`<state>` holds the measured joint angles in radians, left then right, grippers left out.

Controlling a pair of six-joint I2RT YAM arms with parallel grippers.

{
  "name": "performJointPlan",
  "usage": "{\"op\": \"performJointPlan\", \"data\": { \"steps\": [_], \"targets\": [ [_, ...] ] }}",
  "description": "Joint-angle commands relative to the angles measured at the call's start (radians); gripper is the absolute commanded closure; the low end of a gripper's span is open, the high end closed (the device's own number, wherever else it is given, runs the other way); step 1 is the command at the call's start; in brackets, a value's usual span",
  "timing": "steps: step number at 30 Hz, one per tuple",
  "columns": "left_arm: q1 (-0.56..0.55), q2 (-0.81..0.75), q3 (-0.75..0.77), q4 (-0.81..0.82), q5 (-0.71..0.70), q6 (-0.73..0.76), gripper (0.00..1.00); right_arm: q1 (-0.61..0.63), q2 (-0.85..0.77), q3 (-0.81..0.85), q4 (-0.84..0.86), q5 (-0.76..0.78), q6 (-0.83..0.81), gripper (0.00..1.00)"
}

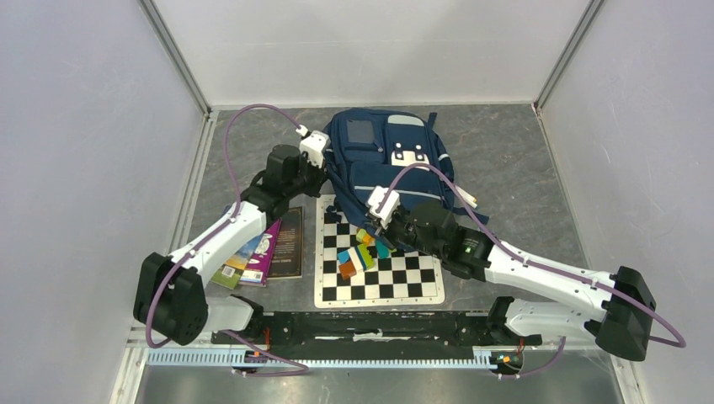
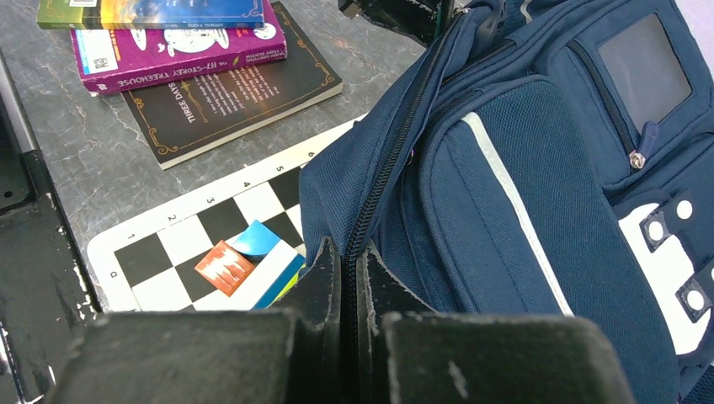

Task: Pack the student bag
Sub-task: Unzip the student bag at the center of the board.

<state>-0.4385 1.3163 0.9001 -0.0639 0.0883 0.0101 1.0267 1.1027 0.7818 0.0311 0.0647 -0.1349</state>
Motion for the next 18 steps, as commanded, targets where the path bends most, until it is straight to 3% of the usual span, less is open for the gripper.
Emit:
{"op": "performJointPlan", "data": {
  "steps": [1,6,12,18],
  "targets": [
    [-0.002,-0.058,0.05,-0.097,0.072,0.151,0.95,0.004,-0.001,0.065,0.088,0.042,-0.019,1.0],
    [-0.045,-0.037,0.115,-0.278,0.018,0.224,0.91,0.006,0.045,0.062,0.051,0.075,-0.035,1.0],
    [-0.055,-0.074,0.114,-0.359,-0.022,0.155,0.87,0.006,0.065,0.027,0.056,0.103,-0.047,1.0],
    [-0.059,-0.116,0.09,-0.435,0.073,0.136,0.83,0.006,0.068,0.004,0.062,0.091,-0.061,1.0]
  ]
}}
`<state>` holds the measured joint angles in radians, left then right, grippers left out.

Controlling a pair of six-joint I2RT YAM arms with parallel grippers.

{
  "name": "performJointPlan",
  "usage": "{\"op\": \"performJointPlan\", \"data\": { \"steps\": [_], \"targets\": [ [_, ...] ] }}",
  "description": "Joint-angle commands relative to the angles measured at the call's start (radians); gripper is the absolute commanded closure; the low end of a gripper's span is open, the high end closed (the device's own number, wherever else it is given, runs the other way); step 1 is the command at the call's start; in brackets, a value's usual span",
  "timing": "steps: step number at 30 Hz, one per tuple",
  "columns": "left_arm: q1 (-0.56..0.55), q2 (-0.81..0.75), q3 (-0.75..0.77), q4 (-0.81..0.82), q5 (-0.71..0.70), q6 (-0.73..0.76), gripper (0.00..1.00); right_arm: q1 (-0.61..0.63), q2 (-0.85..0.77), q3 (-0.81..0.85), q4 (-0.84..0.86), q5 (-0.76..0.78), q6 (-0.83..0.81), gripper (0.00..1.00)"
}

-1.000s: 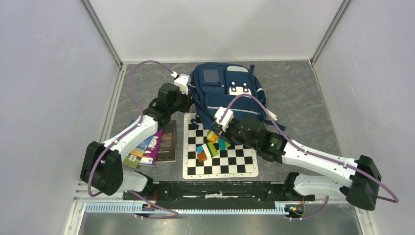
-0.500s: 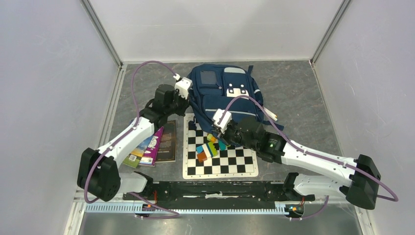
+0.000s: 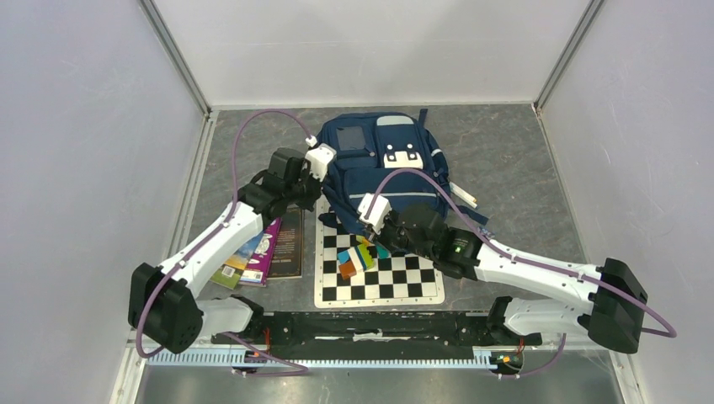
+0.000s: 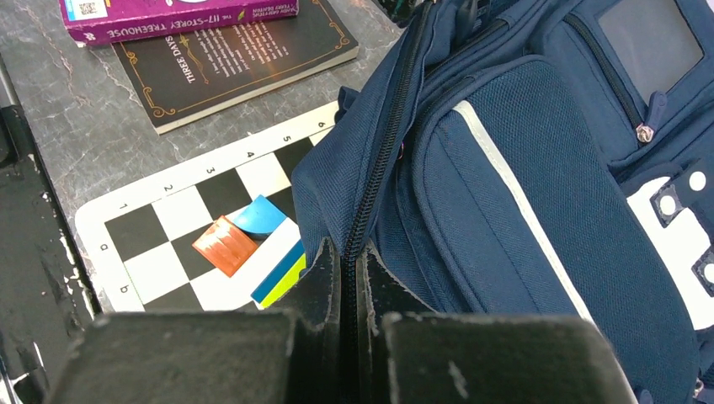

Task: Pack the student bag
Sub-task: Unzip the student bag at the center of the board.

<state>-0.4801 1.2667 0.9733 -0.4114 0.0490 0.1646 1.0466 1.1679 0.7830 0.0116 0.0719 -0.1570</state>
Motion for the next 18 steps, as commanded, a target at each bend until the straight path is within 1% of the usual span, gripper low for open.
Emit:
{"op": "performJointPlan", "data": {
  "steps": [1,4,9,13,15,18],
  "targets": [
    [-0.017,-0.075,0.007,-0.098,0.137,-0.024,0.83,-0.013,0.004,0.001,0.082,0.084,-0.041,1.0],
    [-0.017,-0.108,-0.03,-0.098,0.221,-0.061,0.84,-0.014,0.007,-0.012,0.088,0.079,-0.041,1.0],
    [-0.028,-0.147,-0.066,-0.086,0.342,-0.126,0.9,-0.008,0.02,-0.031,0.113,0.058,-0.022,1.0],
    [-0.038,-0.209,-0.077,-0.086,0.416,-0.154,0.91,-0.001,0.03,-0.049,0.145,0.058,-0.009,1.0],
    [-0.041,-0.23,-0.082,-0.086,0.448,-0.197,0.91,0.003,0.037,-0.058,0.166,0.057,-0.005,1.0],
    [-0.05,-0.225,-0.087,-0.093,0.511,-0.222,0.92,0.01,0.057,-0.065,0.216,0.06,0.002,1.0]
  ]
}}
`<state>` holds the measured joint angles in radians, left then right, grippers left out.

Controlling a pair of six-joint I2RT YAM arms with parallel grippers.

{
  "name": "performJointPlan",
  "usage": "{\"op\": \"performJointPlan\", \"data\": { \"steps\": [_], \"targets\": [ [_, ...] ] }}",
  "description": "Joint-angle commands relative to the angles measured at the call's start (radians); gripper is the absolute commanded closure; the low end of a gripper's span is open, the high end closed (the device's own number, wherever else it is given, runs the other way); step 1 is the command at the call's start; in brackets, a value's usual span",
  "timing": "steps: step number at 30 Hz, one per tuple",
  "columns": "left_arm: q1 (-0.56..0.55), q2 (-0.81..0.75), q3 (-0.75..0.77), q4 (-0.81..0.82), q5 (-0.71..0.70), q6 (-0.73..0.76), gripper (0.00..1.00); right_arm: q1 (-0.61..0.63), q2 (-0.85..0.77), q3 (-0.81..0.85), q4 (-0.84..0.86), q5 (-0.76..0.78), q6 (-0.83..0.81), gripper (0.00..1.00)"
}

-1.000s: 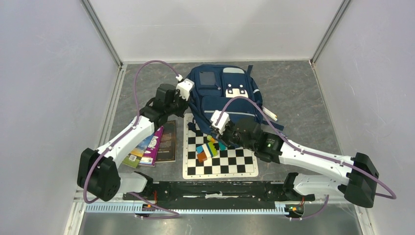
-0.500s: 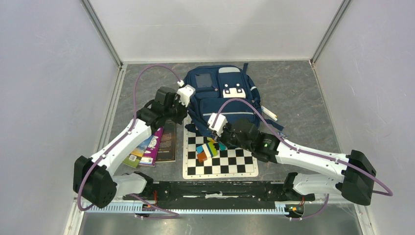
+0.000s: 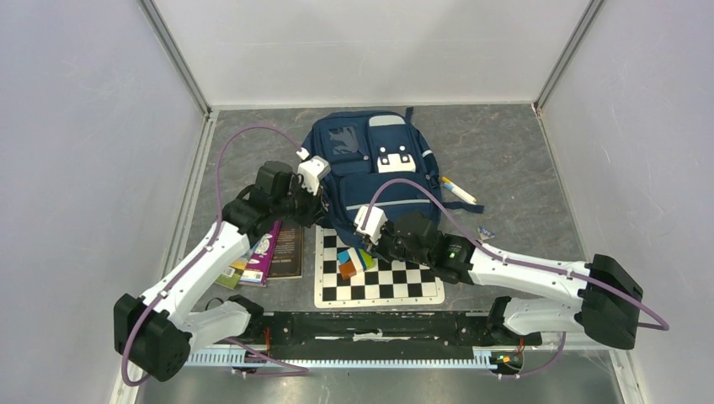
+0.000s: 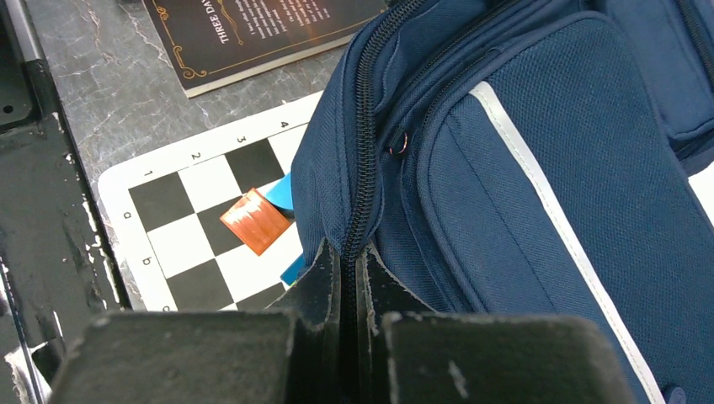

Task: Pack the student bag
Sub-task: Unzip the student bag at the center of the board.

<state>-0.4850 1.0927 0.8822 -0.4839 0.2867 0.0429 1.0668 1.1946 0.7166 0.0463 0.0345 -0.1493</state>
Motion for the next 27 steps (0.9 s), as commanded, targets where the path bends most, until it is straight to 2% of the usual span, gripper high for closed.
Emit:
{"op": "performJointPlan", "data": {
  "steps": [1,8,10,12,13,14,16,24,27],
  "targets": [
    [-0.052,-0.047,0.003,-0.022,0.282,-0.106,0.92,-0.006,0.039,0.0,0.2,0.103,-0.004,1.0],
    [-0.126,-0.012,-0.004,-0.03,0.247,-0.13,0.92,0.012,0.132,0.012,0.363,0.19,0.022,1.0],
    [-0.126,-0.009,0.006,-0.068,0.132,-0.133,0.92,0.013,0.142,0.017,0.382,0.212,0.035,1.0],
    [-0.126,0.006,0.023,-0.126,-0.074,-0.156,0.92,0.015,0.132,0.014,0.383,0.226,0.046,1.0],
    [-0.126,0.019,0.032,-0.152,-0.161,-0.164,0.92,0.015,0.12,0.007,0.382,0.231,0.048,0.97],
    [-0.126,0.03,0.037,-0.175,-0.216,-0.173,0.92,0.015,0.107,-0.003,0.378,0.233,0.048,0.92],
    [-0.125,0.042,0.036,-0.188,-0.233,-0.186,0.91,0.015,0.081,-0.018,0.356,0.233,0.049,0.82],
    [-0.125,0.079,0.012,-0.18,-0.328,-0.194,0.9,0.015,-0.049,-0.07,0.201,0.337,0.148,0.18],
    [-0.126,0.1,0.012,-0.181,-0.33,-0.186,0.9,0.015,-0.083,-0.08,0.173,0.326,0.125,0.07]
  ]
}}
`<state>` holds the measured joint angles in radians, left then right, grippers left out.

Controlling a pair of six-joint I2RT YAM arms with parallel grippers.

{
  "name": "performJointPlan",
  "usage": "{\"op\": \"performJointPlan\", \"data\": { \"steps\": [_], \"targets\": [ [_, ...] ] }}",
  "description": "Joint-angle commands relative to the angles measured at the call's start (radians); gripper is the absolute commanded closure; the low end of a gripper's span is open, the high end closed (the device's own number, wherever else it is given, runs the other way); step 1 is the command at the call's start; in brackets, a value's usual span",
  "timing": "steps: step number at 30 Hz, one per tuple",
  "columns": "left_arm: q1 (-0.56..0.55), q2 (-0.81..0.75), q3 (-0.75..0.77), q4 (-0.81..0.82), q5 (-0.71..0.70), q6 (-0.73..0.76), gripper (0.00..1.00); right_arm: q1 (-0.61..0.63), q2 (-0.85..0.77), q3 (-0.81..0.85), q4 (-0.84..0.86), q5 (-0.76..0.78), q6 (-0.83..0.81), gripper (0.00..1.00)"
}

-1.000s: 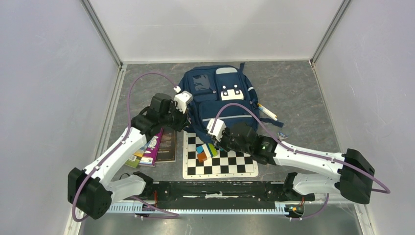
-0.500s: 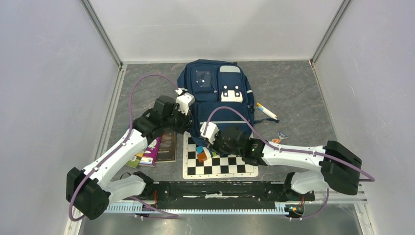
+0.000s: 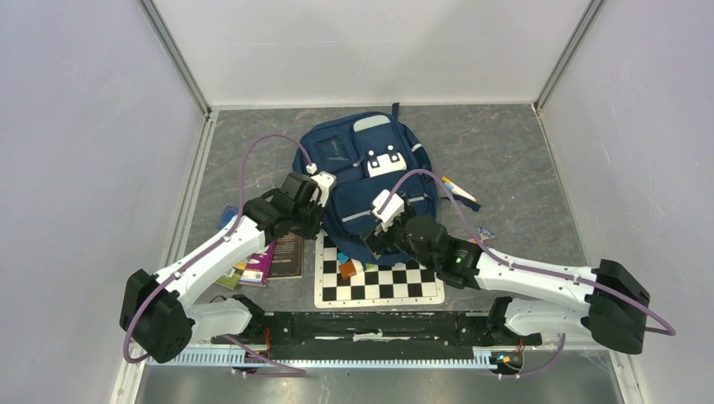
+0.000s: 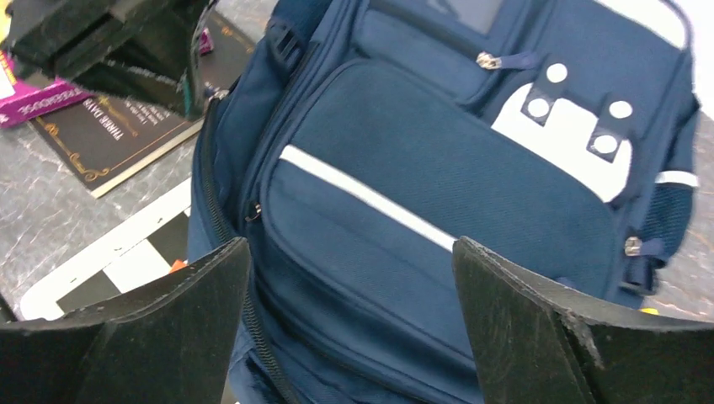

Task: Pack the student bag
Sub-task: Unzip the student bag at the center of the board.

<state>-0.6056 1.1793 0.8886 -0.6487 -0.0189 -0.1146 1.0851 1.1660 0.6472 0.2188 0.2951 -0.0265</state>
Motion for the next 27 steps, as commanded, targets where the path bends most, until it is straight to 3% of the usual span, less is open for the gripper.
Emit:
{"op": "performJointPlan", "data": {
  "steps": [1,10,17,22,25,27],
  "targets": [
    [-0.005,0.018,0.006,-0.016,-0.017,-0.025,0.9,-0.003,-0.064,-0.018,0.0,0.057,-0.014,0.05],
    [-0.005,0.032,0.01,-0.02,-0.006,-0.026,0.9,-0.006,-0.016,-0.065,0.046,0.059,-0.084,0.02],
    [-0.005,0.046,0.014,-0.021,-0.001,-0.023,0.9,-0.012,0.123,-0.015,0.116,0.025,-0.275,0.02],
    [-0.006,0.048,0.018,-0.021,-0.007,-0.011,0.9,-0.048,0.207,0.031,0.084,-0.144,-0.363,0.02],
    [-0.005,0.055,0.021,-0.022,0.003,-0.001,0.9,-0.054,0.245,0.041,0.086,-0.168,-0.394,0.02],
    [-0.005,0.061,0.022,-0.021,0.014,0.008,0.9,-0.061,0.276,0.048,0.1,-0.172,-0.406,0.08]
  ]
}}
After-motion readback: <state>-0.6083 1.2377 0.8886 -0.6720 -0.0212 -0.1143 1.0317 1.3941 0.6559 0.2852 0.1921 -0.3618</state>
